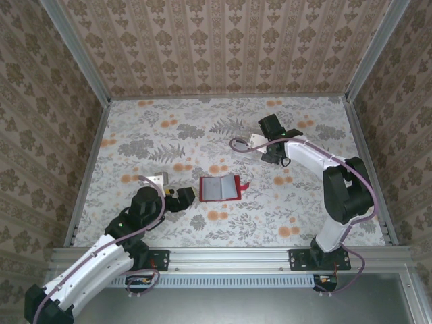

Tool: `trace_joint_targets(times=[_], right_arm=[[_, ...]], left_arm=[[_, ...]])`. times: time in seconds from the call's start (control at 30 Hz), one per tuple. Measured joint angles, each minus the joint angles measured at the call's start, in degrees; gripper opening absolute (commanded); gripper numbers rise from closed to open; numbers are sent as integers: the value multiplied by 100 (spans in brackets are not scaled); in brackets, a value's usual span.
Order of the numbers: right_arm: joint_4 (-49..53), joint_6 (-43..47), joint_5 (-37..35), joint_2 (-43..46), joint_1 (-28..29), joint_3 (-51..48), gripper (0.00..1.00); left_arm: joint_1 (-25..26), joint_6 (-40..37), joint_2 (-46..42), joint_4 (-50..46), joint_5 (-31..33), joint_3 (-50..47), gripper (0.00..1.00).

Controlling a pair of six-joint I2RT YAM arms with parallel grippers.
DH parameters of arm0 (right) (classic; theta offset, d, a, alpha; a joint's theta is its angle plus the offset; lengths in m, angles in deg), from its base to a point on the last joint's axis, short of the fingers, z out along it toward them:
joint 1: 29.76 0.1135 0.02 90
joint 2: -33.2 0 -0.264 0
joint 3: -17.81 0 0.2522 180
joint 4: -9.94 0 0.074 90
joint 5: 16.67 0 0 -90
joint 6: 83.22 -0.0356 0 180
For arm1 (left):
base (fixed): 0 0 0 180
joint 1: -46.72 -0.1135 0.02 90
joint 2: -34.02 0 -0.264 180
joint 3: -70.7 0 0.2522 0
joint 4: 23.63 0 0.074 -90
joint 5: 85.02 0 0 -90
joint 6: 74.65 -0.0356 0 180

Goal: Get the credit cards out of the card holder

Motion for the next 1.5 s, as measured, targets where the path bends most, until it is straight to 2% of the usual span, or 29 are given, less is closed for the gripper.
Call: trace_joint_targets(times=[0.03,0.17,0.27,0.77,1.0,1.13,1.23,1.37,1.5], right_arm=[[-33,-2,-46,-7,0,0,20],[-164,-46,-225,-28,0,0,22],[-269,-101,-348,-79,0,0,29],[-529,-236,-796,-391,0,101,31],[-527,-538,-817,-334,-4,149,38],[-544,-955,-763,74,-2,76,40],[-581,-1458,-627,730,20,-214,40],[-708,-2275,-234,1709,83,-750,37],[-876,-3333,396,2535,232,-1274,34]], left_arm=[[-2,0,0,0,-4,-4,100],[-26,0,0,-2,-28,-13,100],[-39,0,-4,0,-31,-17,100],[-74,0,-17,-2,-72,-26,100],[-74,0,-31,-4,-72,-57,100],[-76,0,-17,-2,-72,-59,100],[-76,2,39,0,-74,-59,100],[-74,2,256,13,-105,-57,99],[-76,31,748,94,-195,-7,94]])
